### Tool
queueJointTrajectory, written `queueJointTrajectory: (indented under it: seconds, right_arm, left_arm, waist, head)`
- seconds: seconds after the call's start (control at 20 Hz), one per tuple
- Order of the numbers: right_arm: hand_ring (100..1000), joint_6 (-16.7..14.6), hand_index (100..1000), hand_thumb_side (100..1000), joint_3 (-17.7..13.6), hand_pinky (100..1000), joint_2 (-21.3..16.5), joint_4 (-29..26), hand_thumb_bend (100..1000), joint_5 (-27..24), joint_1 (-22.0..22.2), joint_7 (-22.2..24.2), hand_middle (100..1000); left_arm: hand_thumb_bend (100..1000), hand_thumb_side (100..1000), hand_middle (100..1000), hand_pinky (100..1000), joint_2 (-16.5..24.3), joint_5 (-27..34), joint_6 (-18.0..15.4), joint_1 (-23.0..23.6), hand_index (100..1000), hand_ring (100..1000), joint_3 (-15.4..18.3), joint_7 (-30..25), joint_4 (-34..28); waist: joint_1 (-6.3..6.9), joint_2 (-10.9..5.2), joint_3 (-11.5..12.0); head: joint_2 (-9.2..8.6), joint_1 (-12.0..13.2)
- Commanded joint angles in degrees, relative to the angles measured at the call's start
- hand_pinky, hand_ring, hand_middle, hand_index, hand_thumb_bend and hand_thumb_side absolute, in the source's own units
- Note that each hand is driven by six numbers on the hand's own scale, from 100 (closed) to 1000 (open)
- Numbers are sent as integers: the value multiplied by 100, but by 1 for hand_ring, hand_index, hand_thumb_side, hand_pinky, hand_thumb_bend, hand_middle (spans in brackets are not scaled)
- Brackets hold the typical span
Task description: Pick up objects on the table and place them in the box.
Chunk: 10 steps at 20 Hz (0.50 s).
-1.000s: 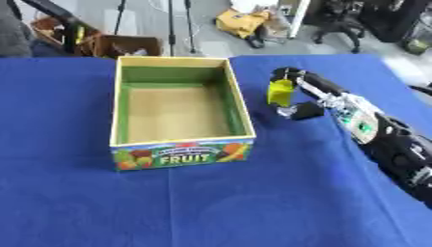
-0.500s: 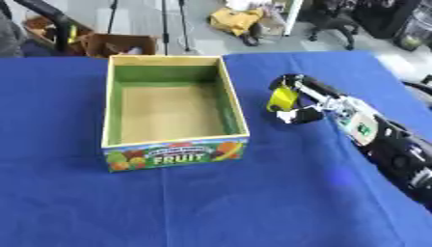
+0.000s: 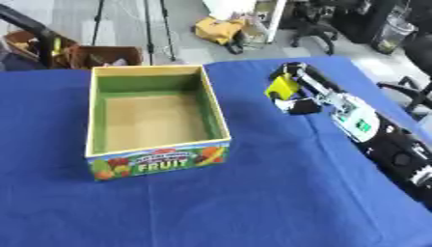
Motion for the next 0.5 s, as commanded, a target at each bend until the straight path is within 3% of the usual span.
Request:
queueJointTrajectory:
  seconds: [0.05,0.25,0.5]
  right_arm:
    - [444,-16,743,177,-18,101,-299,-421,106,-298,-126,165,676]
    - [442,-39,748,171,205,101,-276,-842,110,-546,-427,524,678]
    - [453,-4,750,204,607,111,-73,-1061,100,-678,-952,1163,689]
  left_arm:
    - [397,1000,557,593,75,19,14,0,685,652,38,6,-74]
    - [400,1000,558,593,80,41,23,-12,685,652,20,-17,-72]
    - [405,1000,559,594,67,91,48,-82,685,654,-46,-93,-85]
  waist:
    - [-20,-186,-14]
    - [-70,-326,39]
    - [-158,-412,285]
  head:
    - [32,5]
    - [42,-10]
    - [61,-156]
